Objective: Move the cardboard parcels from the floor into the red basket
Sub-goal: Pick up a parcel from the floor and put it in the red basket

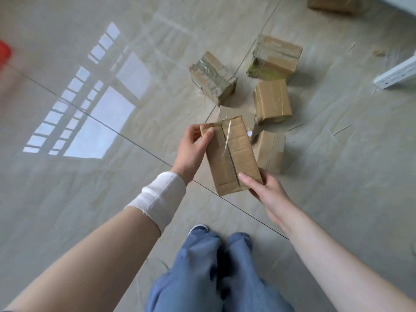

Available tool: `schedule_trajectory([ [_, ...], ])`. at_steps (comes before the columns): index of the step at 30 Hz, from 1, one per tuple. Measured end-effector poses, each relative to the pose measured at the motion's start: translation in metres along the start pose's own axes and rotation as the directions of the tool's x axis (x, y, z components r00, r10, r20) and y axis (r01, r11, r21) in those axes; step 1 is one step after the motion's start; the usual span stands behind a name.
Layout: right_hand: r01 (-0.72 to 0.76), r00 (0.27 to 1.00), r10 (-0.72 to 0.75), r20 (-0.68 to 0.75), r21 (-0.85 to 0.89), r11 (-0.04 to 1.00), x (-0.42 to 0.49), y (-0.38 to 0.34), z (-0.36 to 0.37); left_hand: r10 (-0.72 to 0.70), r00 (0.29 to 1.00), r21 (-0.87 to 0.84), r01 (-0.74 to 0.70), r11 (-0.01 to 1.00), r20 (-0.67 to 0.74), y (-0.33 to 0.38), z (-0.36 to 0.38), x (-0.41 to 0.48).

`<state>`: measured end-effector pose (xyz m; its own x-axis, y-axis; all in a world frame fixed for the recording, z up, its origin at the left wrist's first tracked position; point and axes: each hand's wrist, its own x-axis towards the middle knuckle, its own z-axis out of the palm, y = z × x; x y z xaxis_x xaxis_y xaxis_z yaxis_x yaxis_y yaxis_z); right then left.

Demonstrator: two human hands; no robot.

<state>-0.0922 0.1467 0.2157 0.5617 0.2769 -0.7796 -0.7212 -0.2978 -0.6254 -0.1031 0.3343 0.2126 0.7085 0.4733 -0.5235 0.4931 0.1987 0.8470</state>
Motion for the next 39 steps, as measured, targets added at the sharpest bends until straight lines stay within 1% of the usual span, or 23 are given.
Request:
schedule_trajectory([
  [4, 0.027, 0.999, -0.026, 0.035, -0.026, 0.999, -0.08, -0.078, 0.036, -0.018, 0.99, -0.095, 0.005, 0.995, -0.14, 0.097, -0.042, -0.064],
  [7, 0.069, 0.998, -0.069, -0.006, -0.007, 0.998, -0.127, -0.126, 0.068, -0.059, 0.976, -0.186, 0.019, 0.982, -0.211, 0.15, -0.078, -0.102],
  [9, 0.079, 0.997, -0.079, -0.008, -0.016, 0.997, -0.15, -0.151, 0.092, -0.077, 0.964, -0.241, 0.014, 0.97, -0.255, 0.174, -0.102, -0.118],
  [12, 0.085, 0.996, -0.083, 0.029, -0.05, 0.995, -0.171, -0.18, 0.136, -0.104, 0.943, -0.305, 0.003, 0.952, -0.315, 0.205, -0.144, -0.128],
  [16, 0.075, 0.995, -0.07, 0.065, -0.07, 0.995, -0.184, -0.215, 0.214, -0.137, 0.915, -0.35, -0.005, 0.937, -0.379, 0.236, -0.22, -0.125],
  [21, 0.074, 0.989, -0.062, 0.132, -0.086, 0.994, -0.182, -0.26, 0.328, -0.166, 0.88, -0.404, -0.032, 0.914, -0.446, 0.269, -0.33, -0.107],
  [25, 0.092, 0.977, -0.07, 0.199, -0.101, 0.991, -0.174, -0.295, 0.413, -0.161, 0.846, -0.409, -0.073, 0.909, -0.509, 0.291, -0.412, -0.085],
  [30, 0.09, 0.967, -0.058, 0.247, -0.12, 0.989, -0.15, -0.338, 0.498, -0.201, 0.803, -0.436, -0.079, 0.897, -0.56, 0.317, -0.488, -0.049],
  [33, 0.087, 0.952, -0.041, 0.304, -0.139, 0.987, -0.128, -0.366, 0.545, -0.218, 0.775, -0.433, -0.078, 0.898, -0.593, 0.33, -0.533, -0.023],
  [36, 0.095, 0.929, -0.021, 0.37, -0.185, 0.978, -0.106, -0.398, 0.597, -0.229, 0.732, -0.431, -0.098, 0.897, -0.642, 0.341, -0.577, 0.003],
  [39, 0.118, 0.918, -0.014, 0.395, -0.242, 0.963, -0.086, -0.426, 0.647, -0.275, 0.698, -0.465, -0.093, 0.881, -0.662, 0.348, -0.619, 0.028],
])
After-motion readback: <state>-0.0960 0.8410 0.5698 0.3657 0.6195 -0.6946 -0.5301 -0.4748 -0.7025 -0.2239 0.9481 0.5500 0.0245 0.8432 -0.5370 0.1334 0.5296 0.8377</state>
